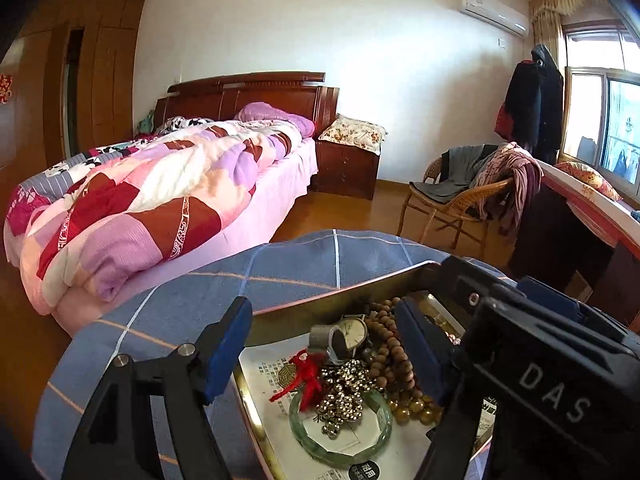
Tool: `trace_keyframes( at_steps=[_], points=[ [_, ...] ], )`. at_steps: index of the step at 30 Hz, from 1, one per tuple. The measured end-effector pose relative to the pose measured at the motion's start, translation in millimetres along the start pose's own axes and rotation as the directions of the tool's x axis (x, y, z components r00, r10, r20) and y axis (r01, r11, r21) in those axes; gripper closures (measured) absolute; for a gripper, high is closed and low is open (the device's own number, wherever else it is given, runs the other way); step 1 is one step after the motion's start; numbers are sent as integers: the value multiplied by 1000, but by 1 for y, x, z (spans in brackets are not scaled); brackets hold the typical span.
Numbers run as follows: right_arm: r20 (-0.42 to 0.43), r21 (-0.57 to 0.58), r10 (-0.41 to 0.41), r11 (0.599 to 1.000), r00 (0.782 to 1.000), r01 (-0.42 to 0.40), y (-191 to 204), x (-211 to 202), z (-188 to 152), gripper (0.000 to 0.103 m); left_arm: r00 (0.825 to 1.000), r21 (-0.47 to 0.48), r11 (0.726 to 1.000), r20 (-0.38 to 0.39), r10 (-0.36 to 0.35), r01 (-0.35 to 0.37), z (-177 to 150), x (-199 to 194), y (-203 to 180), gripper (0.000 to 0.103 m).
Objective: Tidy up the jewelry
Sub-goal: 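Carry the watch and wooden beads into the pink tin and open both tools, then grasp the pink bangle rim with the left tool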
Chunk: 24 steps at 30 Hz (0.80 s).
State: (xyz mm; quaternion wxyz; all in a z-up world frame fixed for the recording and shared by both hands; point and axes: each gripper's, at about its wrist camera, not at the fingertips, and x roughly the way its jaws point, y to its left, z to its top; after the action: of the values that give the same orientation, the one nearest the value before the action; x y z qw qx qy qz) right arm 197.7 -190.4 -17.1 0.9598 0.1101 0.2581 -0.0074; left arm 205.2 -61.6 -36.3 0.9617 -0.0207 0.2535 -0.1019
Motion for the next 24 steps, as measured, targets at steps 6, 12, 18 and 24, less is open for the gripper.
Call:
trace_keyframes(
  at_steps=[6, 12, 18, 24],
  points=[
    [17, 36, -37, 999, 999, 37, -9, -20, -7, 16, 999, 36, 999, 14, 30, -30, -9, -15, -2, 29],
    [-12, 57, -64, 996, 998, 64, -15, -36, -20, 16, 999, 53, 997, 11, 50, -51, -20, -32, 0, 29],
    [-25, 47, -98, 994, 995, 99, -14, -56, -35, 16, 999, 53, 998, -23, 42, -41, -35, -50, 3, 29],
    [-24, 19, -117, 993, 993, 118, -11, -76, -48, 16, 998, 31, 999, -52, 26, -24, -46, -71, 8, 29]
  ],
)
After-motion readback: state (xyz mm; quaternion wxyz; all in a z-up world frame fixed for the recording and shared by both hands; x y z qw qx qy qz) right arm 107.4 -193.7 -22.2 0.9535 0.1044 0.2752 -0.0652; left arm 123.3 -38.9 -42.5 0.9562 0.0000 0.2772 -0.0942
